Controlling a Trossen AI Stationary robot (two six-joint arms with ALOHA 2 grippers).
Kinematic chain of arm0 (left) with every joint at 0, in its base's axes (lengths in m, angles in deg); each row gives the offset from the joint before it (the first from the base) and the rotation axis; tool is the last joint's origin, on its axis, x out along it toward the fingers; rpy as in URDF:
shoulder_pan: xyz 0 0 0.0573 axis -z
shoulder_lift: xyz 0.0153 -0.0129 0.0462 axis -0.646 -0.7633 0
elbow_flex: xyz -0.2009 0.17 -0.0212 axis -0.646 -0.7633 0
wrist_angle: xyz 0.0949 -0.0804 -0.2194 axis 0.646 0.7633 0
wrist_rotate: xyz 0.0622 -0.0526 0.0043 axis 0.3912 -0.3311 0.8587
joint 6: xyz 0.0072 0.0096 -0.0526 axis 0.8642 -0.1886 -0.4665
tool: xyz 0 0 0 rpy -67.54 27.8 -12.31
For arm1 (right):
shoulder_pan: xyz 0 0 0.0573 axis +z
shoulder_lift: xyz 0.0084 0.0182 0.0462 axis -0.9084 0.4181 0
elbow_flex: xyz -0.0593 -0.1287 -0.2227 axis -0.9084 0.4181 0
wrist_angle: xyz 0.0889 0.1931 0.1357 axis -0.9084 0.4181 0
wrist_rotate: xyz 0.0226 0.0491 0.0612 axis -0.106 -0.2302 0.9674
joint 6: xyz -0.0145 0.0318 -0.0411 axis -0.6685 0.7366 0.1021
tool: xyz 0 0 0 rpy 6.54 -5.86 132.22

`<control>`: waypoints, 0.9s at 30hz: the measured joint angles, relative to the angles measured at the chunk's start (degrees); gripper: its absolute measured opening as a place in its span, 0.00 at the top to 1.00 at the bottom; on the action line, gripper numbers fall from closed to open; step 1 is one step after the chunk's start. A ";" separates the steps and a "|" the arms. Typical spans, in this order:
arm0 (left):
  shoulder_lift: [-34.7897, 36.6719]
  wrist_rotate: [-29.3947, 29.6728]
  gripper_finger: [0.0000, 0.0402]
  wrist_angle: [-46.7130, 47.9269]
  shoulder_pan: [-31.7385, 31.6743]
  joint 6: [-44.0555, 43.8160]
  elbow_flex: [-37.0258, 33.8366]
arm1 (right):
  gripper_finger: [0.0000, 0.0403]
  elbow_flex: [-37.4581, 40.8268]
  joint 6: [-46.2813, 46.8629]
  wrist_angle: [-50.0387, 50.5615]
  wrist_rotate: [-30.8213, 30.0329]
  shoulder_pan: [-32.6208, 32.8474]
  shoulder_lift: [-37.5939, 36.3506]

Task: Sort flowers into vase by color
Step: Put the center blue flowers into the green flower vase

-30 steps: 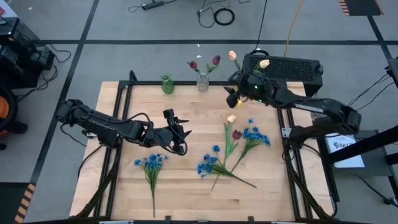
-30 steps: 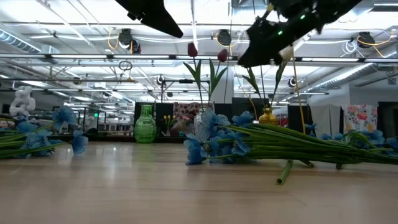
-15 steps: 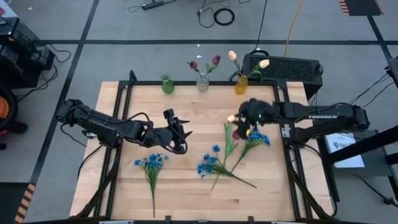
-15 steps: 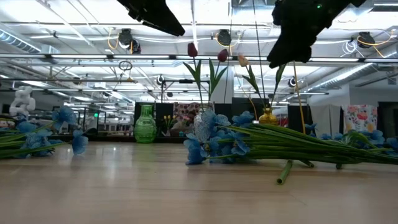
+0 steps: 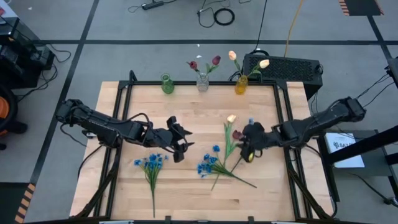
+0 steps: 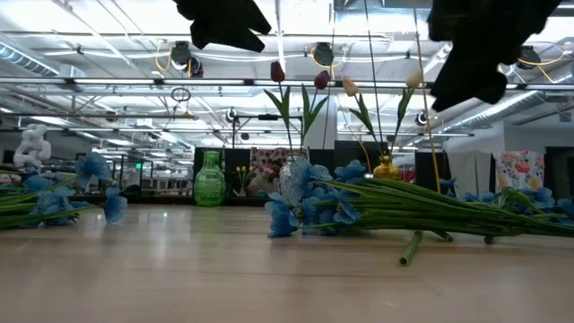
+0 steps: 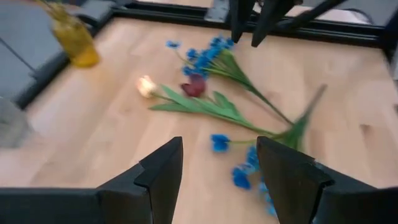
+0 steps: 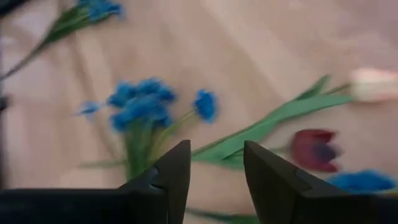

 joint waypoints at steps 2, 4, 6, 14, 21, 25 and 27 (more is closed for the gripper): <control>0.00 -1.17 0.47 0.76 0.88 -1.01 0.00 | 0.66 -0.06 0.79 -0.36 0.32 2.51 0.82; 0.00 -1.36 0.47 2.23 1.97 -2.11 0.00 | 0.67 -0.06 1.38 -0.53 0.40 5.13 2.04; 0.00 -1.38 0.47 4.52 3.04 -2.23 0.00 | 0.65 -0.06 0.43 -2.96 1.47 8.14 4.03; -0.02 -1.29 0.47 9.68 5.80 -2.23 0.00 | 0.48 -0.08 -3.33 -11.53 2.02 13.13 14.38; -0.02 -1.06 0.47 9.69 5.65 -2.21 0.00 | 0.34 -0.06 -0.18 -7.95 0.40 9.14 19.33; -0.02 -0.97 0.47 9.67 5.65 -2.19 0.00 | 0.33 -0.06 3.19 -8.24 0.04 5.37 20.30; -0.02 -0.88 0.47 9.67 5.65 -2.19 0.00 | 0.33 -0.06 5.90 -8.13 -0.07 4.16 20.74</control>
